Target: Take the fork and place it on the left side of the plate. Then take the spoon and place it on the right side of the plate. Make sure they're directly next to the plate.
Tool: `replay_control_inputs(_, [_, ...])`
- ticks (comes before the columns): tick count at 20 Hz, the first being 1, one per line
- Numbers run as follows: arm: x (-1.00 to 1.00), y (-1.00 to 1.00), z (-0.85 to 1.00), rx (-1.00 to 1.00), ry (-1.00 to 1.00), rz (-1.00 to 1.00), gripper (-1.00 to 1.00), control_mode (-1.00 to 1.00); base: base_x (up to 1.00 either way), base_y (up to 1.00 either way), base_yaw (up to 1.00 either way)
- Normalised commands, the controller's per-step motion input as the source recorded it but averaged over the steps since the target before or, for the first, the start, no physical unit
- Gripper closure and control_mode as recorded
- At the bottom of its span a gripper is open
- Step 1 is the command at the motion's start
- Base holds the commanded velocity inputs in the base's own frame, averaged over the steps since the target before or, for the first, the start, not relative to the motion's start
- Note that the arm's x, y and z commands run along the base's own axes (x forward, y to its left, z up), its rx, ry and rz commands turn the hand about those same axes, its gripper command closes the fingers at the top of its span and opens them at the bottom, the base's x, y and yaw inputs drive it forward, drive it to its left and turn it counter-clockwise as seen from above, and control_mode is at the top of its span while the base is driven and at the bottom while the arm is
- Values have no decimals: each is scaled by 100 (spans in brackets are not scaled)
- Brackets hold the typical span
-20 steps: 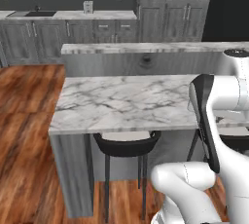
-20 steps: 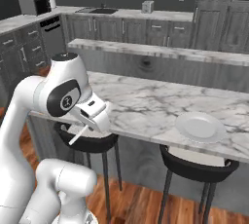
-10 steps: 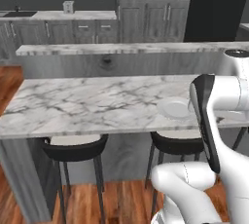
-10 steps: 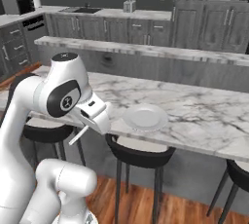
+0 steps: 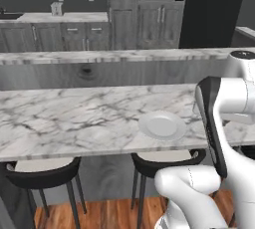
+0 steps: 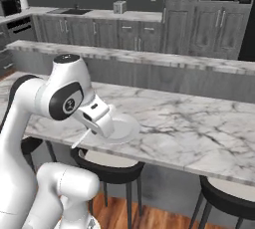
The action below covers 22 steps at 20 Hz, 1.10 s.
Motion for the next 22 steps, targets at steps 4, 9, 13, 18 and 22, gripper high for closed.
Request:
replay_control_inputs(4, [0, 0, 0, 0, 0, 0, 100, 100, 48, -46, -17])
replay_control_inputs(9, [17, -25, -20, 4, 0, -4, 100, -100, 27, -32, -9])
replay_control_inputs(13, [44, -68, -64, 10, 0, -1, 100, -100, 0, 0, 0])
replay_control_inputs(18, [59, -23, -72, 2, 1, 6, 100, -100, 0, 0, 0])
replay_control_inputs(22, [48, 4, -55, -3, 7, 14, 100, -100, 0, 0, 0])
